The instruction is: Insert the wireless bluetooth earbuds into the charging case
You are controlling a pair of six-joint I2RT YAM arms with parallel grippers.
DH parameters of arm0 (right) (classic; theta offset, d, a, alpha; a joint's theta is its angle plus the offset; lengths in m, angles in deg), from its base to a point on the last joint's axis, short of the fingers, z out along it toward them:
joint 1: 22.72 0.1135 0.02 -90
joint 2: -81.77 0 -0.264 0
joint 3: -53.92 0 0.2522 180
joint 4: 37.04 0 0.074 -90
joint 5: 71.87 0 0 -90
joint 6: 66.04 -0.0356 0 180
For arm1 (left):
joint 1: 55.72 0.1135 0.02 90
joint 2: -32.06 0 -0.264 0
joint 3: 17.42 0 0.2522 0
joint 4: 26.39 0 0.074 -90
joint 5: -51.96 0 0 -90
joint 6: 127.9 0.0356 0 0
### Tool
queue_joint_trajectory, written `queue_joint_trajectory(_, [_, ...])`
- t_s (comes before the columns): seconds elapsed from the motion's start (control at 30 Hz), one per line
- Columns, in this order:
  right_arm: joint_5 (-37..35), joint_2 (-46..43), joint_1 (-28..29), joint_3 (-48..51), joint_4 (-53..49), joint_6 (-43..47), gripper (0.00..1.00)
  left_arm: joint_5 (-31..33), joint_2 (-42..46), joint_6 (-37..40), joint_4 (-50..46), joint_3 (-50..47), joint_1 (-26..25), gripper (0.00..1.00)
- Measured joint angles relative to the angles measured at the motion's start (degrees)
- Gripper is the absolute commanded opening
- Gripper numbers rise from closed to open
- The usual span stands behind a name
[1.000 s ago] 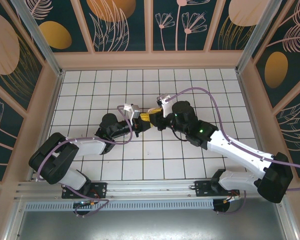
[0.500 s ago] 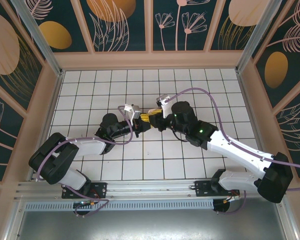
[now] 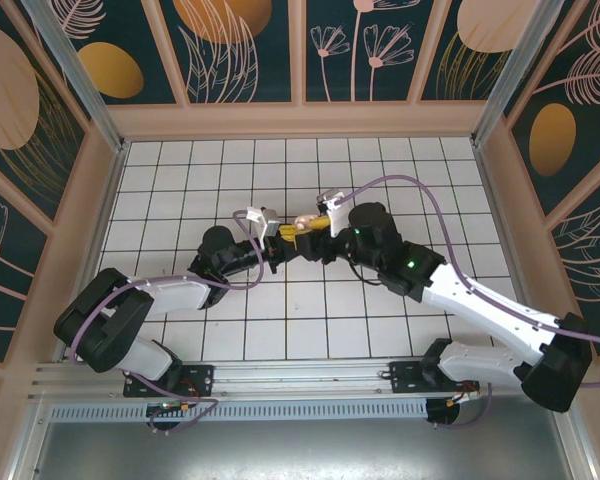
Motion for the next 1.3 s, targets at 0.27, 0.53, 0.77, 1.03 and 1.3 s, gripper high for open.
queue_joint_trajectory(0.27, [0.55, -3.02, -2.14, -1.16, -1.09, -1.36, 0.68, 0.0, 0.15, 0.44, -0.02, 0.0, 0.0, 0.02])
queue_joint_trajectory(0.53, [3.08, 0.63, -4.09, -2.56, -3.82, -2.32, 0.74, 0.0, 0.57, 0.85, -0.04, 0.02, 0.0, 0.02])
queue_joint_trajectory(0.77, [3.45, 2.73, -4.59, -2.89, -4.5, -2.51, 0.76, 0.0, 0.57, 0.9, -0.04, 0.04, 0.0, 0.02])
queue_joint_trajectory(1.03, [2.89, 2.73, -6.12, -2.89, -5.33, -3.65, 0.74, 0.07, 0.61, 1.03, -0.13, 0.37, 0.02, 0.02])
queue_joint_trajectory(1.3, [2.97, 2.73, -6.19, -2.89, -5.57, -3.89, 0.69, 0.22, 0.61, 1.03, -0.57, 0.37, 0.02, 0.02])
